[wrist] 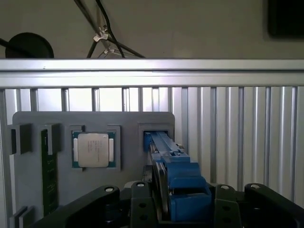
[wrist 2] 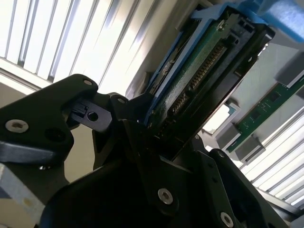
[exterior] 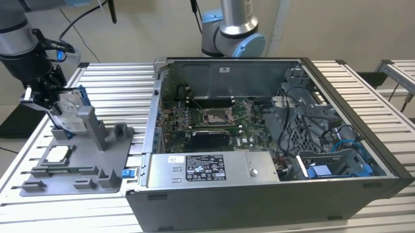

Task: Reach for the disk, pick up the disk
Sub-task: 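Pick up the disk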

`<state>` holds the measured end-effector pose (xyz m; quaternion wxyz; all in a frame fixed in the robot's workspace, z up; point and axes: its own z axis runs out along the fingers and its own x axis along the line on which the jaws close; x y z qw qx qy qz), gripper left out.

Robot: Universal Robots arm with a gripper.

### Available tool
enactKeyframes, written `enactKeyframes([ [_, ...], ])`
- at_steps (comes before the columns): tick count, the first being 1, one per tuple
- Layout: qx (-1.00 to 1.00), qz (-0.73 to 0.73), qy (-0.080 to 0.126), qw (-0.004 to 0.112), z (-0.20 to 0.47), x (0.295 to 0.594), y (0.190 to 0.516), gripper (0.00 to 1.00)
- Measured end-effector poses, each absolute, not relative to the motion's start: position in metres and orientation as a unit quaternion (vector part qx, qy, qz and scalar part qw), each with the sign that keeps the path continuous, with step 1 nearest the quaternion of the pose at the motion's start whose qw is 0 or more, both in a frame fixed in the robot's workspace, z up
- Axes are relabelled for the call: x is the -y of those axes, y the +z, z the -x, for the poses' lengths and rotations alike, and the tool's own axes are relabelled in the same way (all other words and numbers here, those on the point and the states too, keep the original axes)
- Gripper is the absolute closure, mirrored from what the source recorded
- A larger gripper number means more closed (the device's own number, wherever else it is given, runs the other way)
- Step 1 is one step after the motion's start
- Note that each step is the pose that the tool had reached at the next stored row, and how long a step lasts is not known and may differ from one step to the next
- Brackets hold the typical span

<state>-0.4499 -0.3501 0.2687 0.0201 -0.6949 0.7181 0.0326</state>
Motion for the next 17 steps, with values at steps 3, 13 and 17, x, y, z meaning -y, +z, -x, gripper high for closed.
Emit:
enactKeyframes([
  [3,-0.718,0.695,0.033,0.02,0.45,0.35,0.271,1.0],
  [13,-0.718,0.695,0.033,0.02,0.45,0.35,0.278,1.0],
  [17,-0.718,0.695,0.033,0.02,0.45,0.35,0.281,1.0],
])
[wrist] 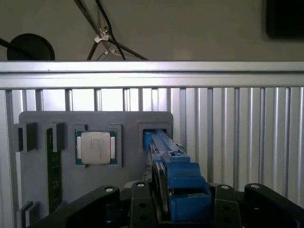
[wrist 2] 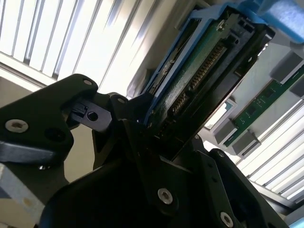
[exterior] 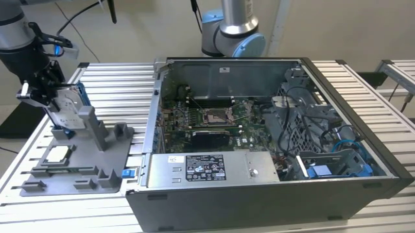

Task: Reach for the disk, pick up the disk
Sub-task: 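Pick up the disk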

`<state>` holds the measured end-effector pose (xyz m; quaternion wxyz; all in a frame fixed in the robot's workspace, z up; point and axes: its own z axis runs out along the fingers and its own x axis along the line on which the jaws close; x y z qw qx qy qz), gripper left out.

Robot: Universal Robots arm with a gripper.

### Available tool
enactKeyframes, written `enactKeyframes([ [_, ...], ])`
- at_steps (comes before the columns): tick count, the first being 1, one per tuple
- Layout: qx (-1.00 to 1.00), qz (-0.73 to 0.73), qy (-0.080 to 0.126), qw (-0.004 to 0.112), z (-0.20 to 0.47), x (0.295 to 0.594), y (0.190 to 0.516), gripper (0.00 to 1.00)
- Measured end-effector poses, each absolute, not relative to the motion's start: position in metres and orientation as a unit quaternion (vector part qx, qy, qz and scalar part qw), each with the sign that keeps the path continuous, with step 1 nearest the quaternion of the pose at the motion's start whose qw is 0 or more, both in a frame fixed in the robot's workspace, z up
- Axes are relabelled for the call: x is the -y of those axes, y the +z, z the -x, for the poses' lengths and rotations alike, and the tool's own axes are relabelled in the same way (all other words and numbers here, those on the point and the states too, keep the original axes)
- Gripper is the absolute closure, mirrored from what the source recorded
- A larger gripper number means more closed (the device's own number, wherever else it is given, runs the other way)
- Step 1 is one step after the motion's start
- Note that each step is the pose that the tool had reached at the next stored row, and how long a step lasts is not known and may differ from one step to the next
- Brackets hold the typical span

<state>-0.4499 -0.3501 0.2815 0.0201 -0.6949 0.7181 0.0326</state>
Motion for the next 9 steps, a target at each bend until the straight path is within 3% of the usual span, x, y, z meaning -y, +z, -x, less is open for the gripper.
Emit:
enactKeyframes([
  [9,-0.718,0.695,0.033,0.02,0.45,0.35,0.293,1.0],
])
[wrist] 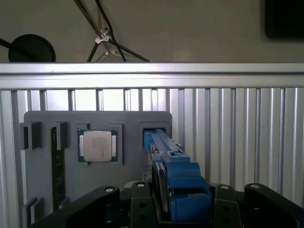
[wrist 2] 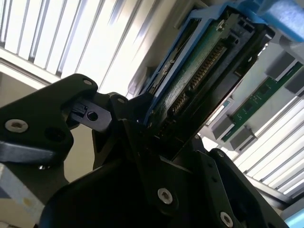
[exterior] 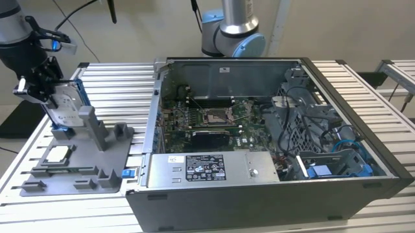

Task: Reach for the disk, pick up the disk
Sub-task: 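Pick up the disk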

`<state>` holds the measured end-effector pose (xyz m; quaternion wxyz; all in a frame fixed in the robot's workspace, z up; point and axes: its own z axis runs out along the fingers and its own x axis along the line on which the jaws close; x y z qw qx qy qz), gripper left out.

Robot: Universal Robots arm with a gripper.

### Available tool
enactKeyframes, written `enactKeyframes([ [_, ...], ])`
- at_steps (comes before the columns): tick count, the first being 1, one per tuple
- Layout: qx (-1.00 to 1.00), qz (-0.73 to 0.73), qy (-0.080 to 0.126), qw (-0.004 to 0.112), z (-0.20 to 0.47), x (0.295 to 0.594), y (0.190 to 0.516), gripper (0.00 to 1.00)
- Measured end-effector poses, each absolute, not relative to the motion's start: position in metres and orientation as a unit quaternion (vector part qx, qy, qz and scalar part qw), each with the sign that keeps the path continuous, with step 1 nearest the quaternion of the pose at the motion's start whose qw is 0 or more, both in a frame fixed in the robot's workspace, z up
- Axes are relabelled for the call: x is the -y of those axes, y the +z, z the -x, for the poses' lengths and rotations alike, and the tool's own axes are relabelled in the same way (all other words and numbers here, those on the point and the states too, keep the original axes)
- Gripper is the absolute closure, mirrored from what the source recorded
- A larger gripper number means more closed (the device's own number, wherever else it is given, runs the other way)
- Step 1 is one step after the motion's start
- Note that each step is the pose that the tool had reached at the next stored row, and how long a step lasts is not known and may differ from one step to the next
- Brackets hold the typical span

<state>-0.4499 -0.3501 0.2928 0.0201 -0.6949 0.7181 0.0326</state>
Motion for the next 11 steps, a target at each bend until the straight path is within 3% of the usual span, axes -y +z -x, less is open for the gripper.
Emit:
enactKeyframes([
  [11,-0.718,0.695,0.033,0.02,0.45,0.35,0.307,1.0],
])
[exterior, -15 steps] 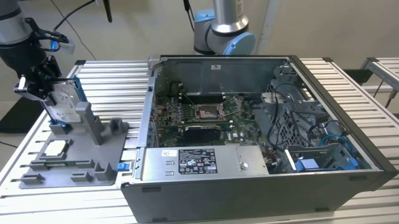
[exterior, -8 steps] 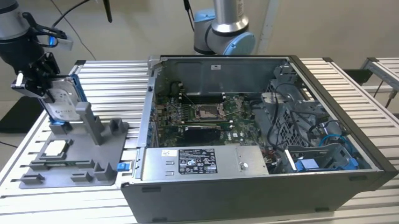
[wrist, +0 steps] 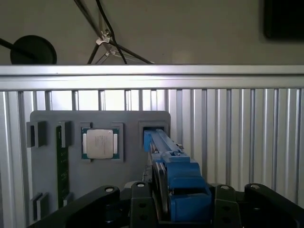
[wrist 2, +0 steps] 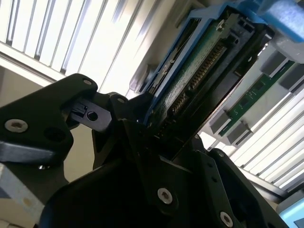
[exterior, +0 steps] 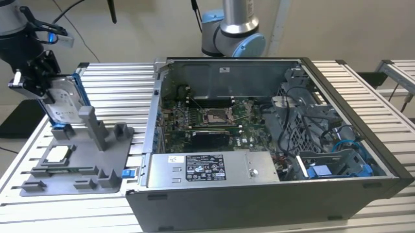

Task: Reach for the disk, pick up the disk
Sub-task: 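Pick up the disk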

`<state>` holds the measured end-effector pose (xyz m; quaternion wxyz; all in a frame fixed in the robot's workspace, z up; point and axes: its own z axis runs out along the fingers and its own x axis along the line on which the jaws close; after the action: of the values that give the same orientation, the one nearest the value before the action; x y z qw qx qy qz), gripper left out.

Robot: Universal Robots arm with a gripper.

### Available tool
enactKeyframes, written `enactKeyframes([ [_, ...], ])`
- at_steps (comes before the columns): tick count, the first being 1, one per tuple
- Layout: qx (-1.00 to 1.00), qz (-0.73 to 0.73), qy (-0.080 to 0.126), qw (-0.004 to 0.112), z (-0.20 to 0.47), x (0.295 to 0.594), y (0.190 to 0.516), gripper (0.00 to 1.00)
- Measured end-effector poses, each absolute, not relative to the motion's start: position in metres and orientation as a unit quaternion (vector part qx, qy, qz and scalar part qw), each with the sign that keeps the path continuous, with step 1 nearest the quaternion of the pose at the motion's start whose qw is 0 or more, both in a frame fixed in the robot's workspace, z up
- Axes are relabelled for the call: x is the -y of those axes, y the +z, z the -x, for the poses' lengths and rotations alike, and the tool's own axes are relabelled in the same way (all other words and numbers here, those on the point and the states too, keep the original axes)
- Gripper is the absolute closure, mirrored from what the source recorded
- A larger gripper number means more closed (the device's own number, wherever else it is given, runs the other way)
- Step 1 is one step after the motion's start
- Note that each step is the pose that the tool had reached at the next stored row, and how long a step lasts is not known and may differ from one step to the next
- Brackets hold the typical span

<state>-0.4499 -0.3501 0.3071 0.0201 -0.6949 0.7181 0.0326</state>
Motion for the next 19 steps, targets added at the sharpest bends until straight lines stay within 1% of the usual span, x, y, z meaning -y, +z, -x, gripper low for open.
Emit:
enactKeyframes([
  [19,-0.718,0.695,0.033,0.02,0.45,0.35,0.331,1.0],
])
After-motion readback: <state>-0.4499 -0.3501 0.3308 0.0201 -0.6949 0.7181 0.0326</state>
